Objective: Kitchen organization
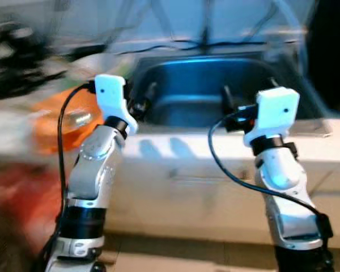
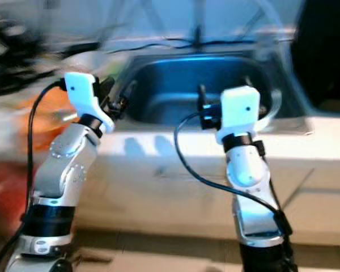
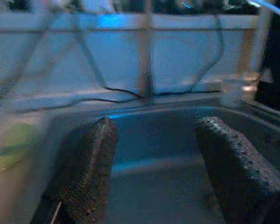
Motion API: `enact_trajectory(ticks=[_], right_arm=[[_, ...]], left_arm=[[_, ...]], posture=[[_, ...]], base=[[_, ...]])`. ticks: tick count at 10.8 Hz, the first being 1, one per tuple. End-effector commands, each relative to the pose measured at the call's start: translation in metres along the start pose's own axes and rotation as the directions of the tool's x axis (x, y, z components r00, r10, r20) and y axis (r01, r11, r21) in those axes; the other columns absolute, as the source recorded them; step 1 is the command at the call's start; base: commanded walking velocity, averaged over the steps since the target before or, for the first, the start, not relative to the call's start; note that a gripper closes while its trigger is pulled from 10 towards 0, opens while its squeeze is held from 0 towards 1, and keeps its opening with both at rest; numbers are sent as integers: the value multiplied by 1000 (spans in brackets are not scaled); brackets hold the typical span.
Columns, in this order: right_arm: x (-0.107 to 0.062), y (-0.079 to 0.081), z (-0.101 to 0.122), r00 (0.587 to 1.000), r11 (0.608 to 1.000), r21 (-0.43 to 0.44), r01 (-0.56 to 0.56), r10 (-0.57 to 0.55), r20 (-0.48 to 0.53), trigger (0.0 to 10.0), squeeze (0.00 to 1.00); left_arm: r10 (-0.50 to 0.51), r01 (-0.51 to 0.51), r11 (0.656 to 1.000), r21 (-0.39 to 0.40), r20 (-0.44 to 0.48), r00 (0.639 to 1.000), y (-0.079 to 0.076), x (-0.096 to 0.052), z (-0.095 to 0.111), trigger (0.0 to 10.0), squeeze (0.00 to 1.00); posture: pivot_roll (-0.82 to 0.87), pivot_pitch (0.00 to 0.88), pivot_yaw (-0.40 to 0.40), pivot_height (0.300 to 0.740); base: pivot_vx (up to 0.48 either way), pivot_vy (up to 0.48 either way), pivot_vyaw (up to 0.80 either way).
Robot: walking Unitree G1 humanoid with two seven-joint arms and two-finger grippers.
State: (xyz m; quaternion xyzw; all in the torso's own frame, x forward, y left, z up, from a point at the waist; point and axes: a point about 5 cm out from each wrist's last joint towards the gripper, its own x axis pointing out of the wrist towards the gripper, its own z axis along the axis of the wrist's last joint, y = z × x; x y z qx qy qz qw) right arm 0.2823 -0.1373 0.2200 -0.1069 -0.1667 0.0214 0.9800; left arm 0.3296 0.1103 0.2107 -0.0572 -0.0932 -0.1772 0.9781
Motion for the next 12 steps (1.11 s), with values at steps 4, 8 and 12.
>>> enact_trajectory(ticks=[4,8,12], right_arm=[[0,2,4,1000,1000,-1,-6,6,15,10000,0],[-1,2,4,1000,1000,-8,-6,6,15,10000,0],[-1,4,3,1000,1000,-13,-15,15,13,10000,0]], left_arm=[[-32,32,999,2,-6,999,-4,-3,0,10000,0],[-36,36,999,-3,-14,999,-4,-3,-1,10000,0],[-13,13,1000,-13,-20,1000,0,-4,-3,10000,0]], posture=[[-30,0,109,740],[-34,0,112,740],[-31,0,110,740]], base=[[0,0,0],[0,-147,0],[0,-310,0]])
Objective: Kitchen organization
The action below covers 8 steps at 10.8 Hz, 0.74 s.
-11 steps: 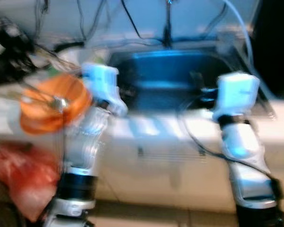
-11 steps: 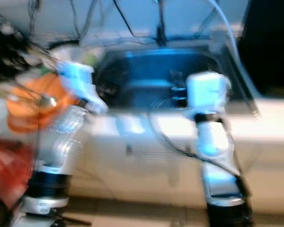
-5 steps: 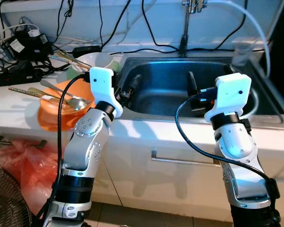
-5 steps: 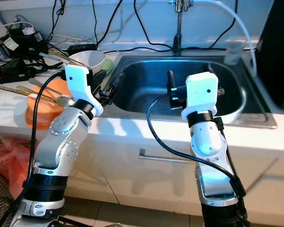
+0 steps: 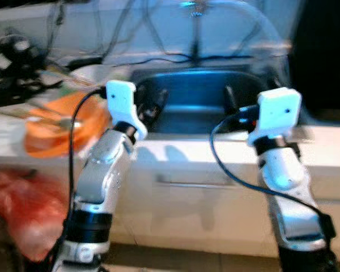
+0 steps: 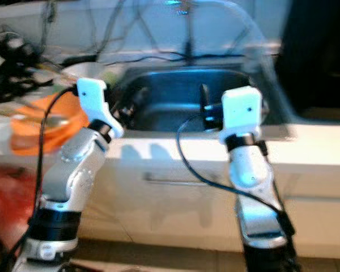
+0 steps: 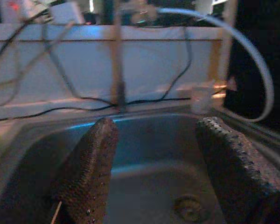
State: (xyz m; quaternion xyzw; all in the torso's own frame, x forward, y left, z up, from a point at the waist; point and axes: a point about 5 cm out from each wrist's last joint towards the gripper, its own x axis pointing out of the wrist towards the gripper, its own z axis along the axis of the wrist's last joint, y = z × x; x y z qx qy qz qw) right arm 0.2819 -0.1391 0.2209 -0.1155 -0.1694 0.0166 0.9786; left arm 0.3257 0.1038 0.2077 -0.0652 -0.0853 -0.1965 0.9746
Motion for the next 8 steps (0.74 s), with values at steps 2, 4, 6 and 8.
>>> enact_trajectory(ticks=[2,4,6,8], right_arm=[[-1,6,3,1000,1000,5,-26,26,7,10000,0],[-1,6,2,1000,1000,5,-30,30,5,10000,0],[-1,6,1,999,999,2,-34,34,0,10000,0],[-1,6,1,999,999,0,-33,33,-1,10000,0]], left_arm=[[34,-33,999,3,-6,999,8,-2,0,10000,0],[43,-43,999,-1,-9,999,8,-2,-2,10000,0],[53,-53,999,-5,-12,999,9,-2,-3,10000,0],[64,-64,998,-7,-13,998,11,-3,-3,10000,0]], posture=[[-32,0,108,740],[-35,0,105,740],[-35,0,103,740],[-31,0,103,740]], base=[[0,0,0],[0,0,0],[0,0,0],[0,0,400]])
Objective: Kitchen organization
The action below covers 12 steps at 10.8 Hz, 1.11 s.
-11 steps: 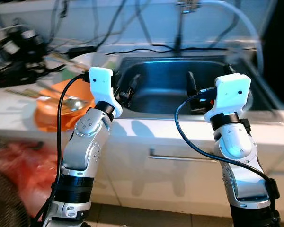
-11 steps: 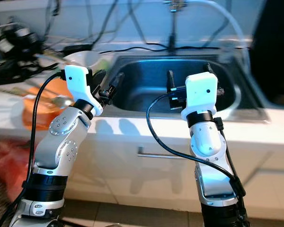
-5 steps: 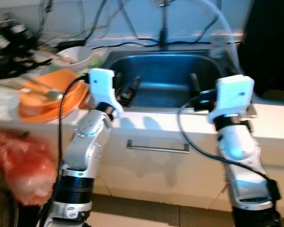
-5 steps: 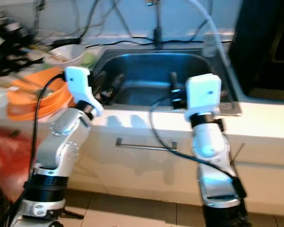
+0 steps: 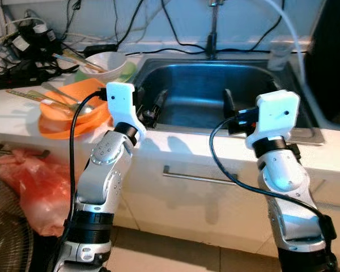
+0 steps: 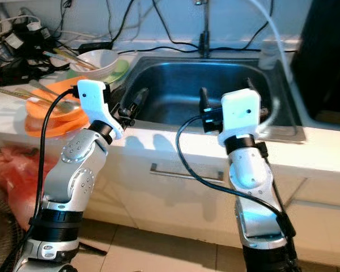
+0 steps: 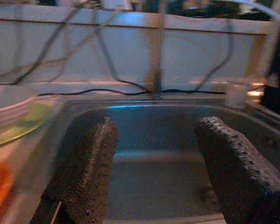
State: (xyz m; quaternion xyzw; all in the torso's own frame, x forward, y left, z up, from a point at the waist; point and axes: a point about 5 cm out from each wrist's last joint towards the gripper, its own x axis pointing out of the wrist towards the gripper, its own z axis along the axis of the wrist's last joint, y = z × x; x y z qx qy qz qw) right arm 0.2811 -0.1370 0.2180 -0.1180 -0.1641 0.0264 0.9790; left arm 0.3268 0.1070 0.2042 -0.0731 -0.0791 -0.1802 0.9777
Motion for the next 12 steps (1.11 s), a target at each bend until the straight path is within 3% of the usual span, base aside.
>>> enact_trajectory(ticks=[1,2,5,9,12], right_arm=[[1,3,3,1000,1000,2,-13,13,8,10000,0],[1,4,2,1000,1000,3,-13,13,7,10000,0],[1,4,1,1000,1000,13,-9,9,6,10000,0],[2,5,2,1000,1000,16,-13,13,10,10000,0],[8,2,25,996,1000,5,-4,3,94,10000,0]], left_arm=[[35,-35,999,12,-4,999,8,-1,0,10000,0],[42,-42,999,18,-4,999,10,-2,0,10000,0],[88,-87,996,31,-21,996,19,-3,-6,10000,0],[66,-67,997,33,29,997,21,2,5,10000,0],[17,-22,999,28,153,988,10,12,43,10000,0]], posture=[[-28,0,105,740],[-28,0,105,740],[-28,0,108,740],[-26,0,105,740],[-27,0,104,740]], base=[[0,0,800],[0,0,800],[0,0,0],[60,0,0],[315,0,0]])
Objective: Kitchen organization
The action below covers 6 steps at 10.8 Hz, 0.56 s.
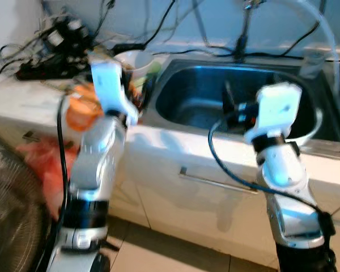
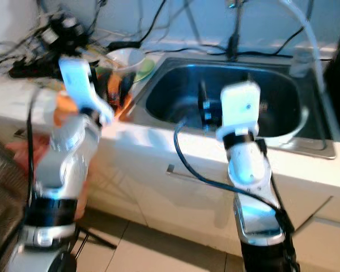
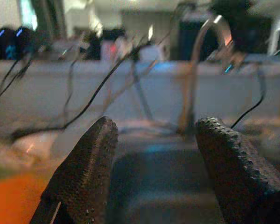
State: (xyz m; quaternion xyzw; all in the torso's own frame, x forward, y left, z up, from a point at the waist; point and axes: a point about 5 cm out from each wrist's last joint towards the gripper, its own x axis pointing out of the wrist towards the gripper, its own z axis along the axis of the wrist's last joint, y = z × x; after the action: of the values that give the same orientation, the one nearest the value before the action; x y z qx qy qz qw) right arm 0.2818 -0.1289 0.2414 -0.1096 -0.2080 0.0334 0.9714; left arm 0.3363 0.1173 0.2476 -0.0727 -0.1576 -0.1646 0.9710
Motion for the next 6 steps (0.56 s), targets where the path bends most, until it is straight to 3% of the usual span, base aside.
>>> enact_trajectory(ticks=[1,3,6], right_arm=[[3,-1,13,999,1000,2,5,-5,43,10000,0],[7,-2,23,997,1000,8,7,-8,76,10000,0],[5,-1,18,999,1000,4,1,-1,48,10000,0]], left_arm=[[-9,9,1000,3,20,1000,-1,2,8,10000,0],[-24,24,1000,0,35,999,-4,4,12,10000,0],[-18,18,1000,-4,9,1000,-5,1,6,10000,0]], posture=[[-27,0,104,740],[-31,0,106,740],[-32,0,104,740]], base=[[345,0,0],[349,0,0],[345,0,0]])
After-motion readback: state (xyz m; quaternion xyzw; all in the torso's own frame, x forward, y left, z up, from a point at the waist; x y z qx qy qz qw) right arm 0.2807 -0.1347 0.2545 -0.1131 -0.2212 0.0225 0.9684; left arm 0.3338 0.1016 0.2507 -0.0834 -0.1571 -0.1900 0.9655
